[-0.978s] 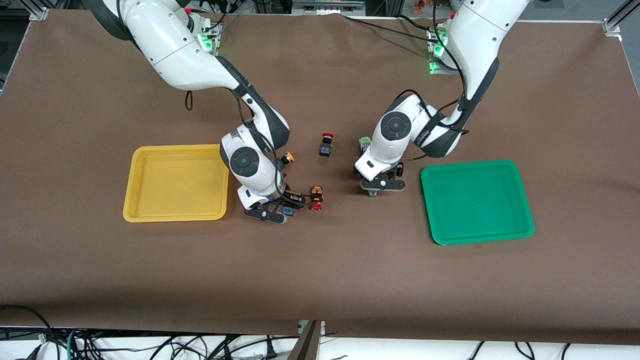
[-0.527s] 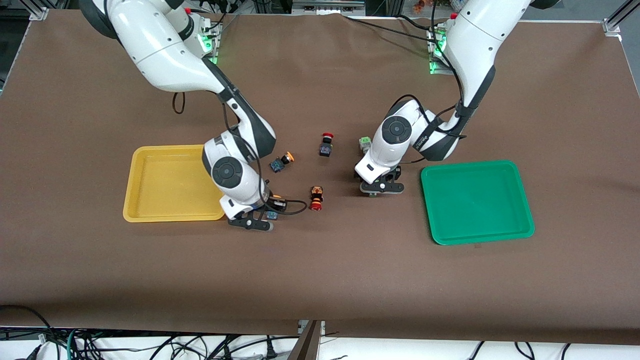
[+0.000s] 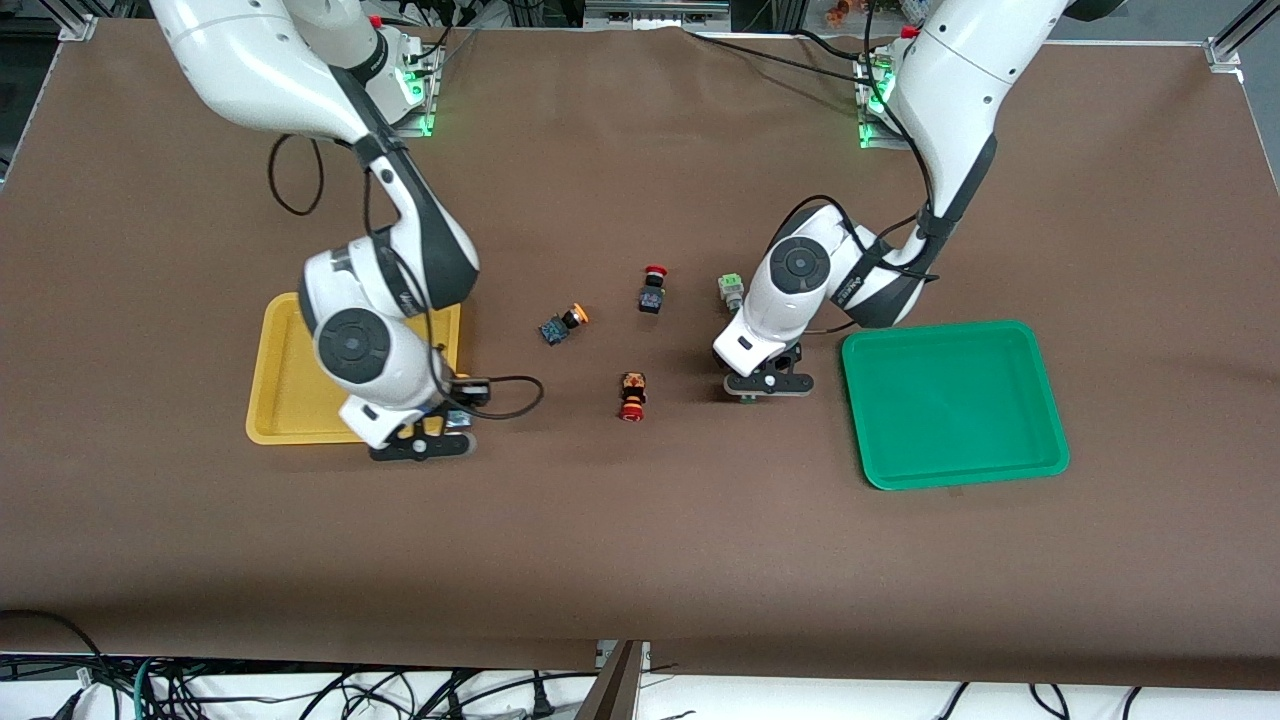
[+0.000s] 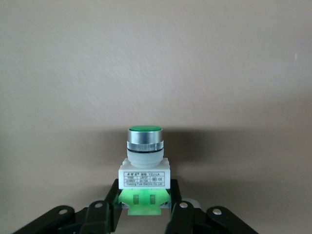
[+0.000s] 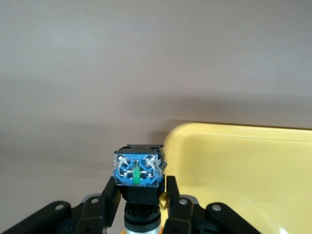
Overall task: Place green and yellow buttons in trays
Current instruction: 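Place the blue button in the yellow tray while the left gripper carries green button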
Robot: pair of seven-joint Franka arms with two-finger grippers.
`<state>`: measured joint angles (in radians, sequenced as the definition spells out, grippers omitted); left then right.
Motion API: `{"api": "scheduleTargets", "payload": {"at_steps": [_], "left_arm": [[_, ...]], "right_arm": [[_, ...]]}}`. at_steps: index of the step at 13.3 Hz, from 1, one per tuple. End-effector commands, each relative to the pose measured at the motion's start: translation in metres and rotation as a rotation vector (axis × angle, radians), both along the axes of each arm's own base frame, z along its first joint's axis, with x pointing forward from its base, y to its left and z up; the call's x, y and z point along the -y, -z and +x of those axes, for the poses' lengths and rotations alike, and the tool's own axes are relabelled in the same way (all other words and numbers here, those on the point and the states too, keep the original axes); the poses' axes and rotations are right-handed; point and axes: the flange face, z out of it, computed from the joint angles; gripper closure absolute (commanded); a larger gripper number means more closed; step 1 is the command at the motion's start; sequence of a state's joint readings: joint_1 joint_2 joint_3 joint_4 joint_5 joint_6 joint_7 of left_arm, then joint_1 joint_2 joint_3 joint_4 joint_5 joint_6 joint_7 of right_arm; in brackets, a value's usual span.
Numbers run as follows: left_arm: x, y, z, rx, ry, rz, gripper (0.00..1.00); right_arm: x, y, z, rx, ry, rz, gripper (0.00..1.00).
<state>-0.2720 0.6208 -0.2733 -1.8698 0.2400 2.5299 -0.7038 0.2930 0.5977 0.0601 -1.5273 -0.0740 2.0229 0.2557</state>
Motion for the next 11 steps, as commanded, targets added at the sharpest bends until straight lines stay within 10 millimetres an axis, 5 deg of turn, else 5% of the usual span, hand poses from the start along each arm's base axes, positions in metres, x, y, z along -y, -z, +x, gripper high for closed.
{"api": "scheduleTargets", "payload": {"at_steps": [1, 5, 8, 11], "left_arm": [[-0.044, -0.038, 0.024, 0.042, 0.073, 0.043, 1.00], [-0.142, -0.056, 0.033, 0.014, 0.163, 0.103, 1.00], [-0.215, -0.063, 0.038, 0.008, 0.203, 0.147, 1.00], [-0.303, -0.058, 0.032, -0.041, 0.264, 0.112, 1.00]], "right_arm": [[0.068, 0.001, -0.037, -0.043, -0.054, -0.040, 0.74], [0.149, 0.051, -0.050, -0.057, -0.065, -0.029, 0.68], [0.166, 0.086, -0.066, -0.028, -0.067, -0.015, 0.64], [0.165, 0.093, -0.068, -0.036, -0.025, 0.019, 0.64]]}}
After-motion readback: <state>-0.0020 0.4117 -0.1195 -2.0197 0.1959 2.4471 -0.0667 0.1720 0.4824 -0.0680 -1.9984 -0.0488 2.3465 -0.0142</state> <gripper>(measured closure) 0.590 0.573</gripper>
